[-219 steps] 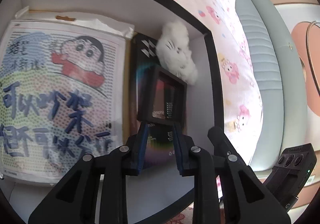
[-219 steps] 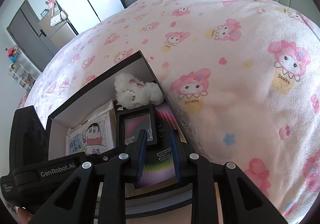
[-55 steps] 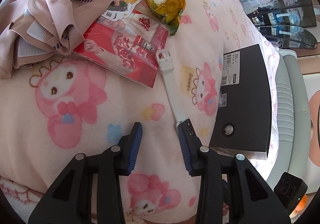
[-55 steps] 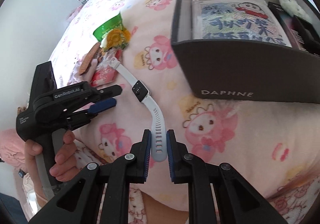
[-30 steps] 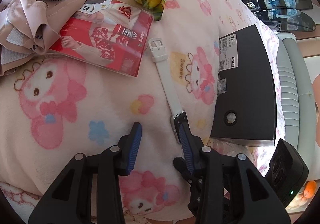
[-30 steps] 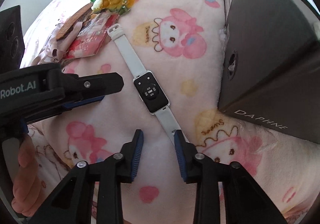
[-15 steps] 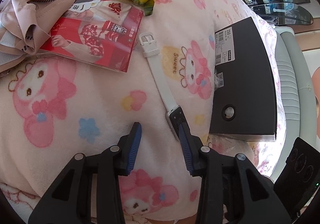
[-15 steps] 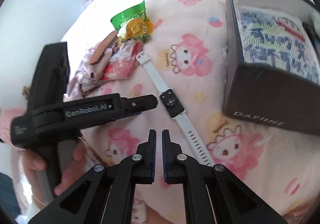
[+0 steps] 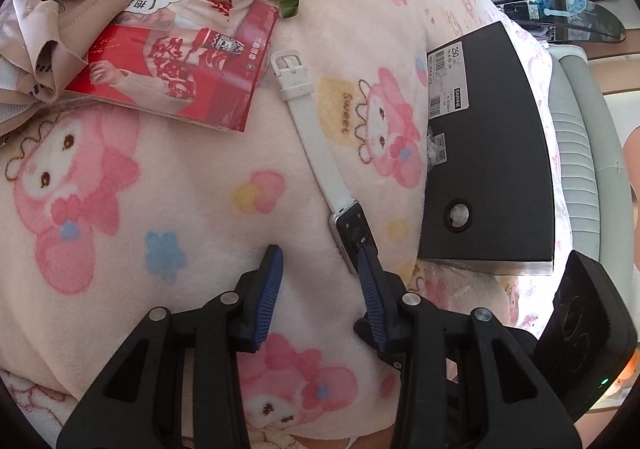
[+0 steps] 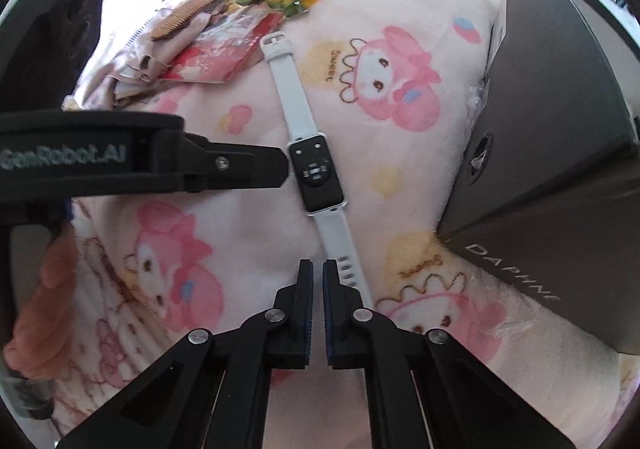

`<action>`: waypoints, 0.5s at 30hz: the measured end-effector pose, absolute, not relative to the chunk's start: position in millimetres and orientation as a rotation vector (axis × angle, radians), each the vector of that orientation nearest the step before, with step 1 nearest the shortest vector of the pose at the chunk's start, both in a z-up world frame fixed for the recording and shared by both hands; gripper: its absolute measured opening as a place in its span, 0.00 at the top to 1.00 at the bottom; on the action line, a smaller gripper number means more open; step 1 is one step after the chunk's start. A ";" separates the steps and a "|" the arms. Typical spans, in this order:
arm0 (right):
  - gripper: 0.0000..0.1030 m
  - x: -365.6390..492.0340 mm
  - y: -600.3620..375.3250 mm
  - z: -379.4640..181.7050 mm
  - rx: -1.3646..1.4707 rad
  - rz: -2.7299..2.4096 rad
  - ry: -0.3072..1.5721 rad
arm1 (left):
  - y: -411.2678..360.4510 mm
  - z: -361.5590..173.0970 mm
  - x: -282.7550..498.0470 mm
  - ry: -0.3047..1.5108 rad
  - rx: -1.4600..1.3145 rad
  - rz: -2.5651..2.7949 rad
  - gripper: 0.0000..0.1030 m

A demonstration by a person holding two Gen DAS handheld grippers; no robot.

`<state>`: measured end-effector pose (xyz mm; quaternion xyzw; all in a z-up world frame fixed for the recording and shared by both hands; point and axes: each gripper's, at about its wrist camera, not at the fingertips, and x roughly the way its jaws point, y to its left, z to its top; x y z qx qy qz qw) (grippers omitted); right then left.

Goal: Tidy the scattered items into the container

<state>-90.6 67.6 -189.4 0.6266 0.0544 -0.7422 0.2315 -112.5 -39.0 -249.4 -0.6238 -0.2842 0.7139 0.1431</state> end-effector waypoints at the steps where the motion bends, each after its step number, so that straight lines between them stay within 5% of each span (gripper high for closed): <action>1: 0.98 -90.3 72.4 -185.4 1.722 -2.010 0.063 | -38.0 -249.4 -112.8 -0.814 -1.799 2.057 0.62; 7: 0.98 -74.3 84.6 -155.4 1.641 -1.956 -0.084 | -31.3 -247.9 -111.2 -0.756 -1.805 2.070 0.63; 15: 0.97 -65.6 99.2 -164.0 1.723 -2.080 0.095 | -23.5 -249.1 -108.0 -0.777 -1.772 1.985 0.63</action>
